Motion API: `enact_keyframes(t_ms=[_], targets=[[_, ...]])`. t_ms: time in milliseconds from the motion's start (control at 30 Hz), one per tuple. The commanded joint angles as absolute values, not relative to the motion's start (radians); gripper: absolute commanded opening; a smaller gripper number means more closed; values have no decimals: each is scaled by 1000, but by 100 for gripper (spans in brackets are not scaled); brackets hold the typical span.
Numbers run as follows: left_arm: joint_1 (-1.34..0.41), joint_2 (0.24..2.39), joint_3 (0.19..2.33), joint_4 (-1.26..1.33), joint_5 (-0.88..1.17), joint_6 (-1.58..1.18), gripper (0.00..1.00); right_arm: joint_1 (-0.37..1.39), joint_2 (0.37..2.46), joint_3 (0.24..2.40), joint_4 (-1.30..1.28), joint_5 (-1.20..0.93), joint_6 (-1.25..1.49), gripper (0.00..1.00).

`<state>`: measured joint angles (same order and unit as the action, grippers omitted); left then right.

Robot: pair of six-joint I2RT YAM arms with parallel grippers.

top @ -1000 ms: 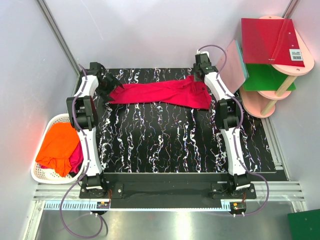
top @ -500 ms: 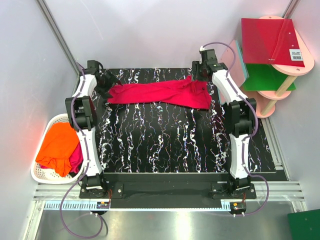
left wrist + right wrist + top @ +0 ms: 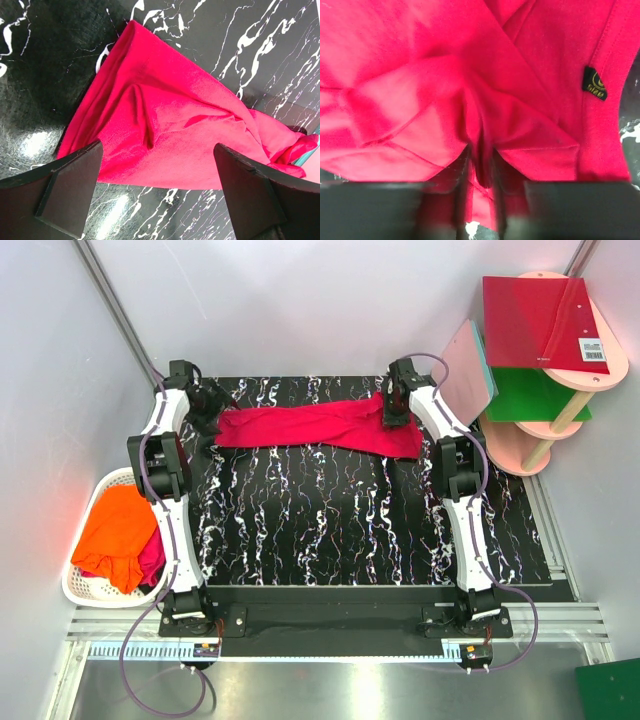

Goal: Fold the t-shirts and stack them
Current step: Fold the other side of the tshirt into a rectangle

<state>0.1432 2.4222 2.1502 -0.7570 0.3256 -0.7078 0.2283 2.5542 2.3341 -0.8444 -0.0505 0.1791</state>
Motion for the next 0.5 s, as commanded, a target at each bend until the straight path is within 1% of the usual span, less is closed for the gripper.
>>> enact_keyframes(t_ms=[0,33,100,333,467], targets=[[146,2352,2164,-730,328,-707,99,235,2514,2418,-854,-41,181,13],[144,2353,2164,-730,328,-709,99,235,2511,2427,-856,-31,179,11],[144,2353,2167,-730,328,-709,99,235,2503,2437,-853,-17,175,9],[143,2394,2233,-726,313,-700,99,235,2508,2514,-850,58,166,11],[143,2421,2270,-706,347,-722,99,229,2526,2560,-842,93,170,13]])
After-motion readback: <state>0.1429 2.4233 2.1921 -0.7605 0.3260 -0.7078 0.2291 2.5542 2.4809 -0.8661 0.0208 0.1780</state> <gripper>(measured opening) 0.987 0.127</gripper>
